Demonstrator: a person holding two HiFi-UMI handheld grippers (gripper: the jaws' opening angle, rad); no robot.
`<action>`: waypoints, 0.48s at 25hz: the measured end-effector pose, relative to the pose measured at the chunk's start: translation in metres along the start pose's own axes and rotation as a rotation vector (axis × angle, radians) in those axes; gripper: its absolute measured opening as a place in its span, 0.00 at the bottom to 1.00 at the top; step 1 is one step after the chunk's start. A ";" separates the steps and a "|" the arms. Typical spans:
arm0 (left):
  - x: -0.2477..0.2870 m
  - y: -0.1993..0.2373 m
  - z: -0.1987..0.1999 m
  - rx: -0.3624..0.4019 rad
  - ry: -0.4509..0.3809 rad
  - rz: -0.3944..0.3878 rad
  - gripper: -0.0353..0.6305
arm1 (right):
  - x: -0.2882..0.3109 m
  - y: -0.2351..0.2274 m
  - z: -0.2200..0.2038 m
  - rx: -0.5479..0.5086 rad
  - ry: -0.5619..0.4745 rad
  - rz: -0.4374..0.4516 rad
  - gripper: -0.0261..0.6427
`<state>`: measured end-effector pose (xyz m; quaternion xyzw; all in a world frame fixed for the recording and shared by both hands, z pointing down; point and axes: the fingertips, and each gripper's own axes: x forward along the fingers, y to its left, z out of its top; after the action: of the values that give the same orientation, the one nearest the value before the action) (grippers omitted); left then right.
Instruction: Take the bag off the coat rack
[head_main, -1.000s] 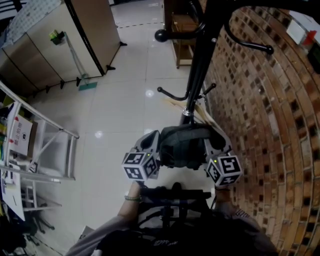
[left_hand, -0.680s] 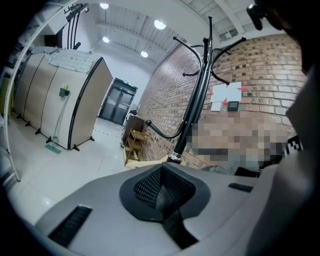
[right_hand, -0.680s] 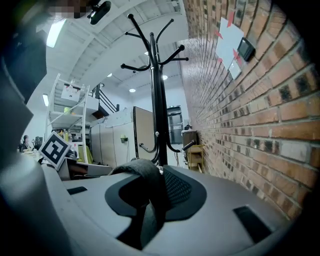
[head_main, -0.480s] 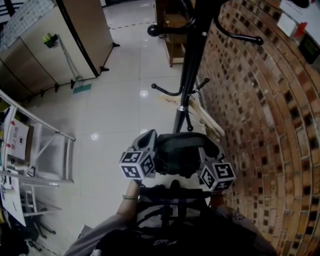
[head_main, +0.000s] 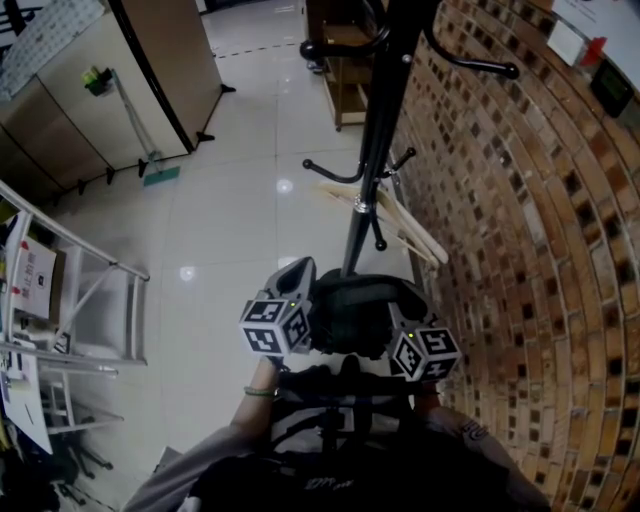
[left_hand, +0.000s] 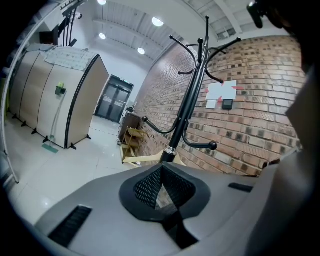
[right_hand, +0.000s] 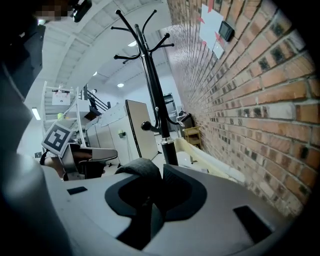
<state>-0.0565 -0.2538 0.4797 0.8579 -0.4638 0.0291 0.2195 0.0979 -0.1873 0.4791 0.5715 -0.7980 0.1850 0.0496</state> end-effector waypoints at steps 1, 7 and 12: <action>0.000 -0.001 0.000 0.003 0.001 -0.003 0.06 | 0.001 -0.001 -0.003 0.005 0.002 -0.003 0.15; -0.001 -0.002 0.000 0.010 0.010 -0.015 0.06 | 0.003 -0.011 -0.013 -0.019 0.048 -0.066 0.15; 0.003 -0.007 0.000 0.017 0.012 -0.029 0.06 | 0.003 -0.016 -0.016 -0.021 0.059 -0.088 0.15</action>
<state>-0.0493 -0.2530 0.4783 0.8662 -0.4496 0.0348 0.2155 0.1099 -0.1888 0.4982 0.5997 -0.7722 0.1909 0.0872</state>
